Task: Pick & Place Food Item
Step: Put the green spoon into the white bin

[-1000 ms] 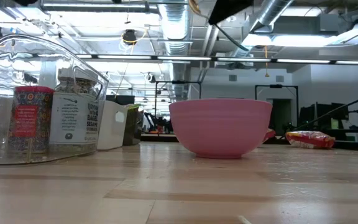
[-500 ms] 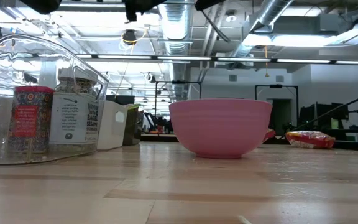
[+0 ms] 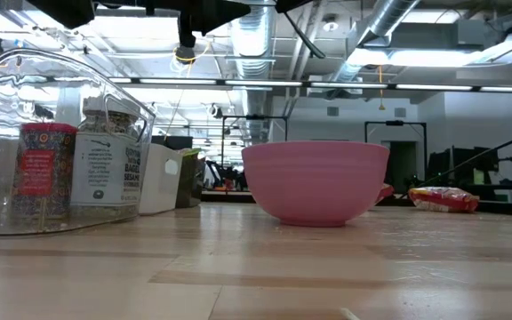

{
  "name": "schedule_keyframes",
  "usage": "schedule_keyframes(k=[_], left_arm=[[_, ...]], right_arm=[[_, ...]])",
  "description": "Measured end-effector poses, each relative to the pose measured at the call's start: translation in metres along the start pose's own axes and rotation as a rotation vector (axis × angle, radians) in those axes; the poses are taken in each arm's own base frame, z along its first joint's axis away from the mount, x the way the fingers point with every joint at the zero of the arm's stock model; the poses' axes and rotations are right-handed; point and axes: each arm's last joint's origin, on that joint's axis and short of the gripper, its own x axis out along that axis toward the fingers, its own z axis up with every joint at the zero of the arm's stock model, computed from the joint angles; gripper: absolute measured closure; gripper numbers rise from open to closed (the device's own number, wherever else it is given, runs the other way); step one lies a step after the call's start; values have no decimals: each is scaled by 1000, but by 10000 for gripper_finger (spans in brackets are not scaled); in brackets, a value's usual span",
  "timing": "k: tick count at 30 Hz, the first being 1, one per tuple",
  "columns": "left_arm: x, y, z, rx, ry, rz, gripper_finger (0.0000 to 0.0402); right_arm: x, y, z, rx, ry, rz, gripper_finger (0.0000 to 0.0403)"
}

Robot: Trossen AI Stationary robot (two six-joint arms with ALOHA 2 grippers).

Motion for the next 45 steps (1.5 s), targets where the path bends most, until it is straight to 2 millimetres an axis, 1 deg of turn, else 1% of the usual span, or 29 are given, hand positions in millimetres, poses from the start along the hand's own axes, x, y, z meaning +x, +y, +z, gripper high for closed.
schedule_keyframes(k=[6,14,16,19,21,23,24,28,31,36,40,45], left_arm=[[0,0,2,-14,-22,-1,198],[2,2,3,-10,-25,2,233],[2,3,3,-9,-26,5,247],[2,3,3,-1,-25,5,285],[2,3,3,9,-25,3,324],[2,3,3,28,-24,9,372],[2,3,3,35,-24,-1,386],[2,3,3,57,-22,-5,395],[2,3,3,80,-22,-1,396],[2,4,2,137,-16,55,398],[1,5,0,213,7,95,399],[-1,6,-3,335,76,91,399]], right_arm=[[0,1,2,21,-2,9,403],[5,1,2,28,15,51,403],[5,1,2,28,16,51,403],[5,1,2,28,16,51,403],[5,1,2,28,15,51,403],[5,1,2,30,15,52,402],[5,1,2,28,16,52,401],[5,1,1,26,16,53,388],[5,2,-2,21,18,53,370],[3,4,-4,16,25,84,325],[-4,5,-7,-18,21,90,277],[-18,2,-14,-82,18,68,210]])
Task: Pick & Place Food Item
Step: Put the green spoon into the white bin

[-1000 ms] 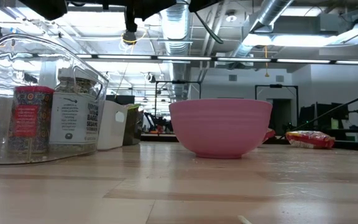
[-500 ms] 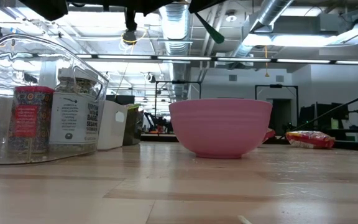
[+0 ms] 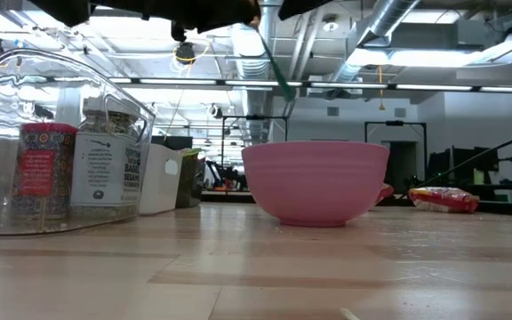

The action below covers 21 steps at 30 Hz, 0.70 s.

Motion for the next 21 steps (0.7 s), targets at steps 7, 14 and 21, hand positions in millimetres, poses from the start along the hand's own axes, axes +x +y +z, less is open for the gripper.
schedule_keyframes(k=[7,14,21], left_arm=[[-22,6,22,107,108,-74,399],[-55,17,51,152,238,-185,399],[-53,31,87,151,531,-158,399]], right_arm=[[-25,-21,-29,12,35,-49,171],[-53,-60,-43,148,71,-58,174],[-72,-94,-37,194,55,14,174]])
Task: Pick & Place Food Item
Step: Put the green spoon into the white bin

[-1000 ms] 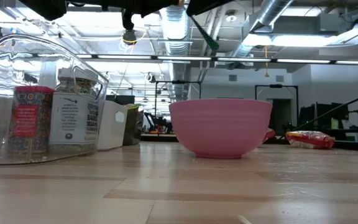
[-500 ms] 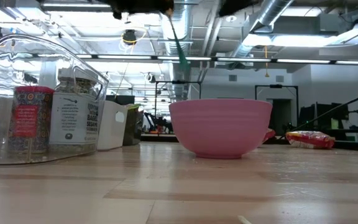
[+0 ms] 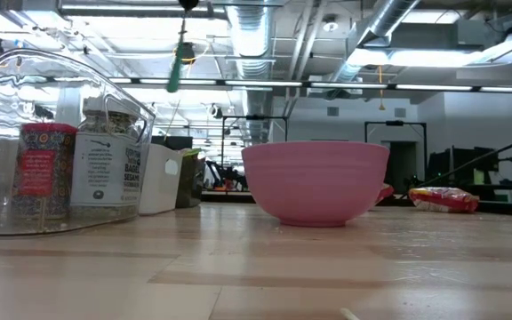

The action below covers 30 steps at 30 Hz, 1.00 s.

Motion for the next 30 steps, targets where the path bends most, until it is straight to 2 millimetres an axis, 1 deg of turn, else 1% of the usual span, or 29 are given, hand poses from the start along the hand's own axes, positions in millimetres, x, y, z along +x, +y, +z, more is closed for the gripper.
schedule_keyframes(k=[2,4,7,10,14,17,20,24,30], left_arm=[[-1,5,8,5,95,-1,399],[2,7,18,-10,167,-19,399],[10,10,27,20,310,-32,399],[24,10,28,47,477,-61,399],[40,13,17,103,710,-66,398],[52,18,9,116,825,-79,398],[62,23,6,116,863,-97,397],[77,29,-1,117,917,-129,397],[103,37,-29,101,1045,-128,397]], right_arm=[[-4,-10,5,24,-10,15,174],[-9,-16,6,22,6,43,174],[-12,-23,7,17,44,68,174],[-15,-28,7,9,81,100,174],[-22,-23,1,-20,120,139,174],[-29,-22,-5,-1,106,160,174],[-32,-22,-7,4,96,168,174],[-38,-28,-7,38,78,192,175],[-40,-29,-7,39,75,198,175]])
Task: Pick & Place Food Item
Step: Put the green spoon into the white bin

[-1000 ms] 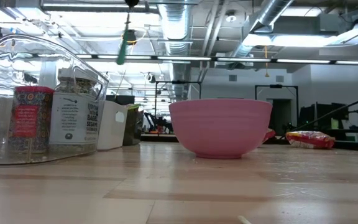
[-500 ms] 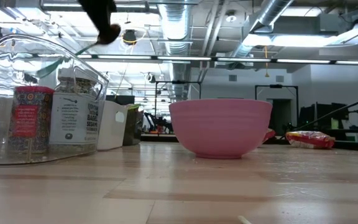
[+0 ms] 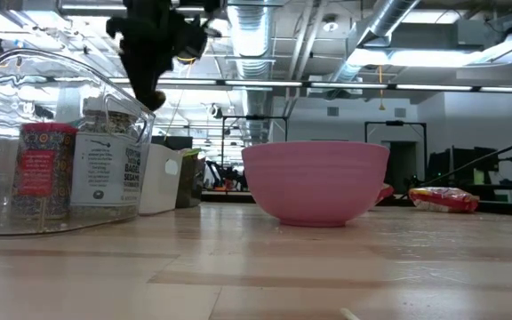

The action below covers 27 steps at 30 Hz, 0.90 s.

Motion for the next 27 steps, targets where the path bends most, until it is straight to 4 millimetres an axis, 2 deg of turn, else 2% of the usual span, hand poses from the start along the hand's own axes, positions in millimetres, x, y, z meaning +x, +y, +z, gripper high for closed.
schedule_keyframes(k=[6,15,20,27], left_arm=[[28,5,3,-15,5,-30,396],[56,3,-2,-29,15,-52,396],[67,1,-5,-29,11,-56,396],[69,0,-4,-32,-1,-56,394]], right_arm=[[1,0,0,-5,-2,-3,175],[1,0,0,-8,-2,-4,175],[1,0,0,-8,-2,-4,175],[1,0,0,-12,-2,-4,175]])
